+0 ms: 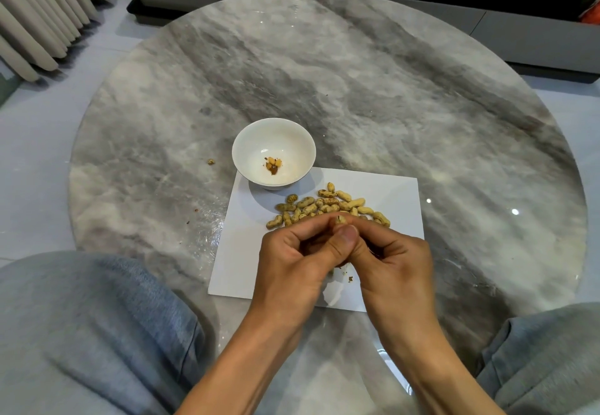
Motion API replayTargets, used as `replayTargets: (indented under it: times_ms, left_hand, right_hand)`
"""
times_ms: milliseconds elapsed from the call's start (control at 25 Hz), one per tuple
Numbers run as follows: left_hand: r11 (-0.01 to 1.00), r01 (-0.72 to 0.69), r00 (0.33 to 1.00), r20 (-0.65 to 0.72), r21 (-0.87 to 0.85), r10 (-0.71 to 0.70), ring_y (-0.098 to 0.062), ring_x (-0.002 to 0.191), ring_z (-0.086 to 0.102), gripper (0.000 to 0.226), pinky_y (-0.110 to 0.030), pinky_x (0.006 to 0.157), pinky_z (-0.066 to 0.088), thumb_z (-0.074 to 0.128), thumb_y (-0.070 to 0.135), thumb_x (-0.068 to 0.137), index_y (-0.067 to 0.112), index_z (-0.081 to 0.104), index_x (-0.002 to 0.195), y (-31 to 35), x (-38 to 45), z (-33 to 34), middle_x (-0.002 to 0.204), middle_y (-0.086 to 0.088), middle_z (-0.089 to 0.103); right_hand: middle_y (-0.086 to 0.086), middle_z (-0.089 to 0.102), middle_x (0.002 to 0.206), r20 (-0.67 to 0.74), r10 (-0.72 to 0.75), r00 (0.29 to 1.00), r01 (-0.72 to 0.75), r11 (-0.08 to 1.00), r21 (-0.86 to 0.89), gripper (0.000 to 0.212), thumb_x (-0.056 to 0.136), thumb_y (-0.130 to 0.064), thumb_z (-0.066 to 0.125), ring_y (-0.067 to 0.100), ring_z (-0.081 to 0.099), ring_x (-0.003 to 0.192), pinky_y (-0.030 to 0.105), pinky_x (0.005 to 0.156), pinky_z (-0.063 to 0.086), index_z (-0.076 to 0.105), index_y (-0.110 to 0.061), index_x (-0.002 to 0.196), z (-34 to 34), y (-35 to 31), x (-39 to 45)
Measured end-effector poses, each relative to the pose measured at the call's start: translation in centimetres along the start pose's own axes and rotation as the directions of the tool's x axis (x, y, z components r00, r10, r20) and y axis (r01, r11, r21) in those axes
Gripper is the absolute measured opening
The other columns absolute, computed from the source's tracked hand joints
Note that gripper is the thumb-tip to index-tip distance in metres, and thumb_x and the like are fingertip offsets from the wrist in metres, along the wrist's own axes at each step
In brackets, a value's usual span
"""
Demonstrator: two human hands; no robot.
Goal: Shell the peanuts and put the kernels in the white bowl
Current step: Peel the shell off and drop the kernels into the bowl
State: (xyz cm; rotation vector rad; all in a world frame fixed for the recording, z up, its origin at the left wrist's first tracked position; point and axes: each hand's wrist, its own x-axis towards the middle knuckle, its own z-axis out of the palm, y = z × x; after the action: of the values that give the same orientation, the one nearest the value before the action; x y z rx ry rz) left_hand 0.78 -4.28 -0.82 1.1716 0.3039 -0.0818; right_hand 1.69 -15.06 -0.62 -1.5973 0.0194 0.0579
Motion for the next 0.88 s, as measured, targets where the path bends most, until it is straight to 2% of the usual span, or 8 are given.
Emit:
replayTargets:
  times_ms: [120, 280, 360, 480, 560, 680, 760, 880]
  left_hand:
    - [0.999, -0.035, 0.999, -0.019, -0.013, 0.035, -0.02, 0.093, 0.074, 0.024, -0.023, 0.078, 0.056, 0.071, 0.021, 0.072, 0.013, 0.079, 0.093, 0.2, -0.1, 0.2, 0.094, -0.007, 0.078]
    - [0.999, -0.034, 0.998, 0.057, -0.01, 0.034, -0.018, 0.103, 0.072, 0.028, -0.022, 0.083, 0.055, 0.071, 0.018, 0.076, 0.013, 0.077, 0.103, 0.5, 0.2, -0.2, 0.104, -0.005, 0.077]
    - [0.999, -0.038, 0.997, 0.071, 0.003, 0.038, -0.014, 0.106, 0.07, 0.03, -0.021, 0.083, 0.055, 0.069, 0.016, 0.081, 0.014, 0.074, 0.11, 0.7, 0.2, -0.5, 0.109, 0.0, 0.076]
    - [0.959, -0.192, 0.981, 0.078, 0.206, 0.18, -0.011, 0.108, 0.069, 0.027, -0.023, 0.09, 0.054, 0.069, 0.007, 0.089, 0.023, 0.075, 0.11, 0.5, 0.4, -0.9, 0.111, 0.006, 0.075]
    - [0.926, -0.244, 0.97, 0.09, 0.289, 0.228, -0.01, 0.104, 0.07, 0.03, -0.022, 0.087, 0.055, 0.07, 0.002, 0.088, 0.024, 0.076, 0.106, 0.4, 0.5, -1.2, 0.108, 0.006, 0.075]
    - [0.947, -0.205, 0.979, 0.045, 0.247, 0.2, -0.01, 0.104, 0.07, 0.027, -0.023, 0.088, 0.054, 0.068, -0.002, 0.087, 0.018, 0.078, 0.102, 0.6, 0.6, -1.2, 0.105, 0.002, 0.076]
    - [0.982, -0.12, 0.992, -0.025, 0.148, 0.125, -0.01, 0.094, 0.073, 0.022, -0.019, 0.079, 0.055, 0.07, -0.002, 0.083, 0.015, 0.078, 0.094, 0.7, 0.5, -1.0, 0.095, 0.0, 0.078]
    - [0.999, -0.012, 0.998, -0.069, 0.036, 0.015, -0.016, 0.084, 0.075, 0.015, -0.021, 0.073, 0.058, 0.075, 0.008, 0.071, 0.012, 0.078, 0.085, 0.7, 0.4, -0.8, 0.086, -0.006, 0.078]
  right_hand:
    - [-0.003, 0.078, 0.091, -0.014, 0.001, 1.0, -0.001, 1.0, 0.009, 0.021, 0.092, -0.005, 0.065, 0.015, 0.074, 0.09, 0.023, 0.077, 0.056, 0.079, -0.02, 0.097, 0.3, 0.2, 0.0]
    - [-0.003, 0.077, 0.092, -0.038, -0.036, 0.999, 0.036, 0.999, -0.009, 0.023, 0.092, -0.005, 0.065, 0.017, 0.073, 0.092, 0.028, 0.081, 0.057, 0.079, -0.023, 0.099, 0.2, 0.2, -0.3]
    - [-0.002, 0.077, 0.093, -0.027, -0.004, 1.0, 0.004, 1.0, 0.029, 0.02, 0.091, -0.009, 0.066, 0.019, 0.072, 0.092, 0.029, 0.081, 0.057, 0.079, -0.021, 0.101, -0.2, -0.2, -0.2]
    - [-0.006, 0.074, 0.094, 0.008, 0.09, 0.996, -0.09, 0.994, 0.057, 0.02, 0.088, -0.014, 0.066, 0.009, 0.067, 0.087, 0.02, 0.073, 0.052, 0.079, -0.019, 0.102, -1.1, -0.1, 0.1]
    - [-0.006, 0.072, 0.091, 0.039, 0.139, 0.99, -0.141, 0.987, 0.07, 0.02, 0.089, -0.009, 0.066, 0.005, 0.063, 0.077, 0.018, 0.069, 0.05, 0.079, -0.015, 0.102, -1.4, 0.1, 0.2]
    - [-0.003, 0.075, 0.091, 0.022, 0.16, 0.987, -0.162, 0.984, 0.073, 0.017, 0.084, -0.008, 0.071, 0.009, 0.067, 0.078, 0.019, 0.07, 0.051, 0.079, -0.013, 0.098, -1.5, 0.0, 0.3]
    - [0.0, 0.078, 0.09, -0.016, 0.15, 0.989, -0.148, 0.986, 0.081, 0.017, 0.081, -0.006, 0.075, 0.013, 0.073, 0.083, 0.02, 0.073, 0.054, 0.079, -0.016, 0.094, -1.5, -0.1, 0.4]
    - [0.003, 0.076, 0.09, -0.072, 0.045, 0.996, -0.045, 0.999, -0.002, 0.018, 0.079, -0.004, 0.079, 0.023, 0.074, 0.085, 0.032, 0.077, 0.059, 0.08, -0.017, 0.09, -1.4, 0.3, 0.2]
